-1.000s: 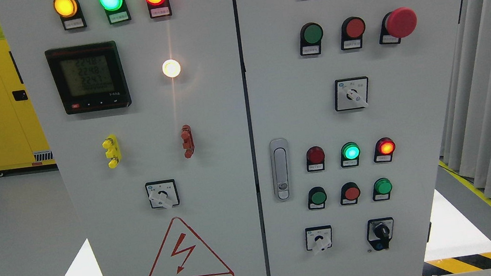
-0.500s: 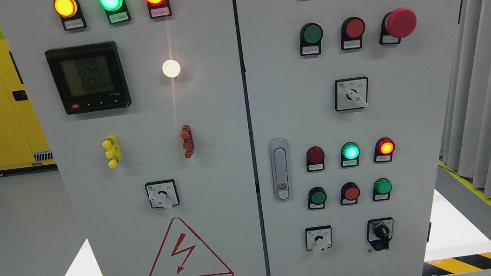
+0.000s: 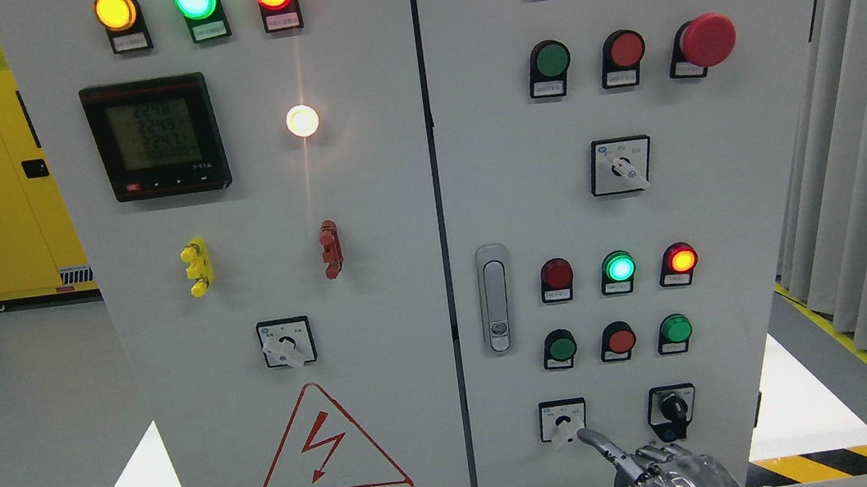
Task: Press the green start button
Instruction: 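Raise the right hand toward the lower green push button, then press the lower green push button with the right hand's finger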
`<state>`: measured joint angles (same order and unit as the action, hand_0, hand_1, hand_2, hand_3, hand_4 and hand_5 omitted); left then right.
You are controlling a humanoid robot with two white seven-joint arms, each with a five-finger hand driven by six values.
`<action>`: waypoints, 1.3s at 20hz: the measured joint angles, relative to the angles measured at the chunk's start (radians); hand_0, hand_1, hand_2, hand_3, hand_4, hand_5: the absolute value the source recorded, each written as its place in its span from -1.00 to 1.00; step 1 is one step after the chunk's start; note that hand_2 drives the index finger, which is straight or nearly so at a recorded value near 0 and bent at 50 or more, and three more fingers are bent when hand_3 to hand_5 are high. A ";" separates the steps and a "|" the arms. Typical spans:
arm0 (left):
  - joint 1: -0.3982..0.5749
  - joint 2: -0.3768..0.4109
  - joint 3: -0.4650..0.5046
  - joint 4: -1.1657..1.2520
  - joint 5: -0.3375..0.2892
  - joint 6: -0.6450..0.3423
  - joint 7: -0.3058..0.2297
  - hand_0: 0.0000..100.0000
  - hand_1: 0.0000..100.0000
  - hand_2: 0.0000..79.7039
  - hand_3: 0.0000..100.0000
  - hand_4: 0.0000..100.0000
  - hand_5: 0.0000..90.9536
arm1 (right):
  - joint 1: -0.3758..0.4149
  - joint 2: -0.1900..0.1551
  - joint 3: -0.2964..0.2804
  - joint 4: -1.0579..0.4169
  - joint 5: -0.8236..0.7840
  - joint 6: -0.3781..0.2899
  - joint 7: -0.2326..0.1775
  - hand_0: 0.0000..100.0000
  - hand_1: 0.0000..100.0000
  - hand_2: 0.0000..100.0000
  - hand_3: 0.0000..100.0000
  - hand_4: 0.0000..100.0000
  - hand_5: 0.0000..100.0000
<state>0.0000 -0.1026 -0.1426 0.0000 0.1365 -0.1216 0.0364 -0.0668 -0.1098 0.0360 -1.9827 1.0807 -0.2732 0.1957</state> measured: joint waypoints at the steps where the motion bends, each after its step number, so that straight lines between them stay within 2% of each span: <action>1: 0.000 0.000 0.000 0.000 0.000 0.000 0.000 -0.76 0.11 -1.00 -1.00 -1.00 -1.00 | -0.013 0.000 -0.003 -0.003 0.001 0.000 0.005 -0.40 0.32 -0.96 0.46 0.38 0.14; 10: 0.000 -0.001 0.000 0.000 0.000 0.000 0.000 -0.76 0.11 -1.00 -1.00 -1.00 -1.00 | -0.106 0.003 -0.010 0.027 0.013 0.000 0.018 -0.39 0.31 -1.00 0.45 0.39 0.10; 26: 0.000 -0.002 0.000 0.000 0.000 0.000 0.000 -0.76 0.11 -1.00 -1.00 -1.00 -1.00 | -0.185 0.013 0.009 0.124 0.030 0.003 0.020 -0.37 0.28 -1.00 0.43 0.36 0.08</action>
<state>0.0000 -0.1042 -0.1429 0.0000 0.1365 -0.1216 0.0363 -0.2515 -0.0968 0.0449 -1.8589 1.1109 -0.2705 0.2162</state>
